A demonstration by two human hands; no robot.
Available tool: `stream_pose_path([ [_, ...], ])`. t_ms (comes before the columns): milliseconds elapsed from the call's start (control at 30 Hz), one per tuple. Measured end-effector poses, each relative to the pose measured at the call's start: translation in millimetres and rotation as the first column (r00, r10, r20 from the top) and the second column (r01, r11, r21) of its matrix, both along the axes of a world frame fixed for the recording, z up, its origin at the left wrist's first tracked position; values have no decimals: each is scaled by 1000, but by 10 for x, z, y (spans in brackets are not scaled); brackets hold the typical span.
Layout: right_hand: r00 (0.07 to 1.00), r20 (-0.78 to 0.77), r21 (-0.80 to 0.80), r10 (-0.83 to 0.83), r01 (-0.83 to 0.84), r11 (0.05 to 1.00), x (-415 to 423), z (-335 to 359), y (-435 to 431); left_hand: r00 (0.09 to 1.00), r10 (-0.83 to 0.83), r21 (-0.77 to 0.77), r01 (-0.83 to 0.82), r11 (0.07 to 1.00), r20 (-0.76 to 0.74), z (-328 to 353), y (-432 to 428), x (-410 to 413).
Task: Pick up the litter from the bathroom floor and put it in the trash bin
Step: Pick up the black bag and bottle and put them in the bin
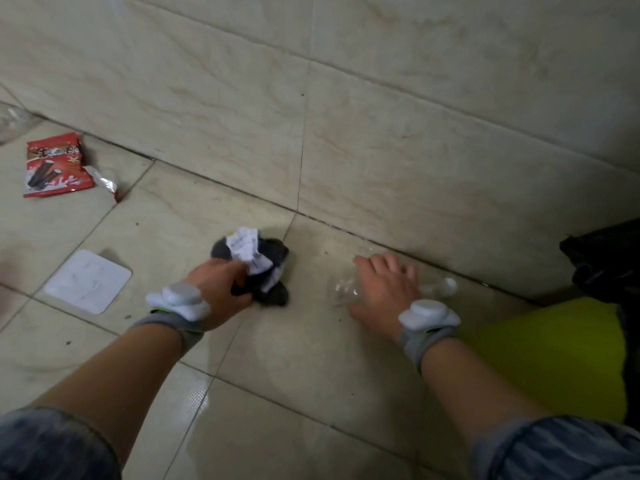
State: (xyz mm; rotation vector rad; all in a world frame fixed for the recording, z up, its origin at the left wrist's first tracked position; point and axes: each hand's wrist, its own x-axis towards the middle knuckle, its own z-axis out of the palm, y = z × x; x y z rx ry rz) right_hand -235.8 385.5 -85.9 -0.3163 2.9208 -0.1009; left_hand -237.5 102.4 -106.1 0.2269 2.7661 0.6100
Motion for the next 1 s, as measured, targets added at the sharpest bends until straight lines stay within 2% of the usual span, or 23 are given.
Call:
stream_pose_path([
  [67, 997, 81, -37, 21, -18, 999, 18, -66, -145, 993, 73, -69, -67, 995, 92, 37, 49, 93],
  [167, 987, 124, 87, -105, 94, 992, 54, -104, -61, 974, 144, -80, -132, 988, 173, 33, 56, 206],
  [200, 985, 113, 143, -131, 114, 983, 84, -96, -22, 973, 104, -96, -85, 992, 207, 55, 48, 241],
  [267, 980, 134, 191, -146, 118, 974, 171, -63, -1, 965, 28, -265, 44, 963, 261, 90, 89, 299],
  [300, 973, 173, 182, -154, 122, 976, 228, -44, -28, 959, 15, -316, 79, 945, 283, 115, 129, 320],
  [400, 919, 318, 74, -233, 221, 973, 437, 29, -156, 934, 24, -277, 82, 957, 358, 141, 240, 372],
  [467, 891, 369, -17, -265, 292, 956, 578, 120, -216, 895, 23, -312, 132, 941, 446, 167, 245, 443],
  [567, 896, 345, -90, -280, 329, 940, 765, 354, -263, 875, 11, -380, 199, 903, 484, 246, 153, 556],
  [667, 896, 311, -146, -316, 374, 916, 919, 718, -259, 917, 47, -412, 132, 901, 396, 582, 128, 575],
  [733, 888, 295, -190, -353, 417, 889, 1009, 1050, -205, 949, 52, -370, 70, 926, 311, 946, 246, 548],
  [767, 883, 287, -212, -372, 437, 874, 1055, 1232, -167, 958, 64, -302, 25, 953, 280, 1146, 342, 538],
  [833, 872, 274, -269, -406, 474, 838, 1175, 1627, -54, 957, 131, -6, -134, 991, 261, 1578, 589, 551],
  [900, 858, 278, -334, -431, 507, 795, 1325, 2003, 87, 940, 176, 252, -253, 934, 292, 1977, 876, 617],
  [1000, 846, 246, -354, -473, 533, 768, 1609, 2447, 348, 928, 172, 440, -313, 842, 330, 2463, 1317, 745],
])
